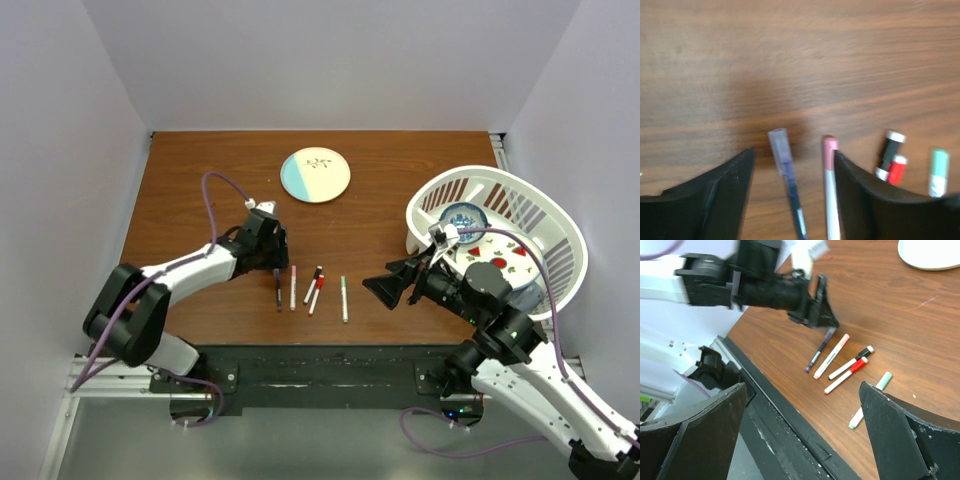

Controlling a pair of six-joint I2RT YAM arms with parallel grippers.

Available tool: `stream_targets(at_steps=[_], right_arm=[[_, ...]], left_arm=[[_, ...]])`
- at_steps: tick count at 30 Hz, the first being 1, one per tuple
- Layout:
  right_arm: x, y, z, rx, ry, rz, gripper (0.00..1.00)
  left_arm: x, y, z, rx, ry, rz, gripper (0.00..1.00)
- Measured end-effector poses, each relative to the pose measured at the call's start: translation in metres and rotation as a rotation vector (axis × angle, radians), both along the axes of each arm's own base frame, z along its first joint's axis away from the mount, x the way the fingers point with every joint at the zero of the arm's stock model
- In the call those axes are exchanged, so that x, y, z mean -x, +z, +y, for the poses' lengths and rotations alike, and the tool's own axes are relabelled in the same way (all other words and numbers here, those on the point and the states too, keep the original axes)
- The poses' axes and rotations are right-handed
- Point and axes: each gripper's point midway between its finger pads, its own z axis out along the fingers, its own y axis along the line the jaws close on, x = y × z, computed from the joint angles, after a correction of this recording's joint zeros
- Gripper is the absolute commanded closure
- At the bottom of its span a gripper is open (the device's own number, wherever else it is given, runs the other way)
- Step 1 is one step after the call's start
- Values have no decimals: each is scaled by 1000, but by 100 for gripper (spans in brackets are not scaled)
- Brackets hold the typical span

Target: Insert the pens into the pen caps

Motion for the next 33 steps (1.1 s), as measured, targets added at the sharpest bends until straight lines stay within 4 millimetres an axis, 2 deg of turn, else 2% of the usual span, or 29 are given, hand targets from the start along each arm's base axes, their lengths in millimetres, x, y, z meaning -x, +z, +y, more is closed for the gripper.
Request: stream_targets(at_steps=[4,8,11,14,16,21,27,33], right_arm=[[-2,-5,-5,20,-31,15,1],[-6,-7,-13,43,-81,34,1],[-13,-5,-19,56,-135,51,1],[-22,-2,-25,76,-203,80,1],[-28,-4,-29,95,-243,102,1],[-39,-15,-31,139,-296,145,1],[-41,-13,-28,128,-296,139,1],[-43,-9,-27,116,-295,128,1]], left_arm=[[-1,51,-13,100,-70,-115,0],[12,117,-34,270,-201,-260,0],[27,159,-46,390,-296,-365,0],[52,190,-50,501,-390,-479,0],[67,201,-51,555,-440,-543,0],[91,209,-48,628,-498,-625,0],[96,223,-49,660,-524,-679,0],[97,223,-53,673,-549,-671,0]])
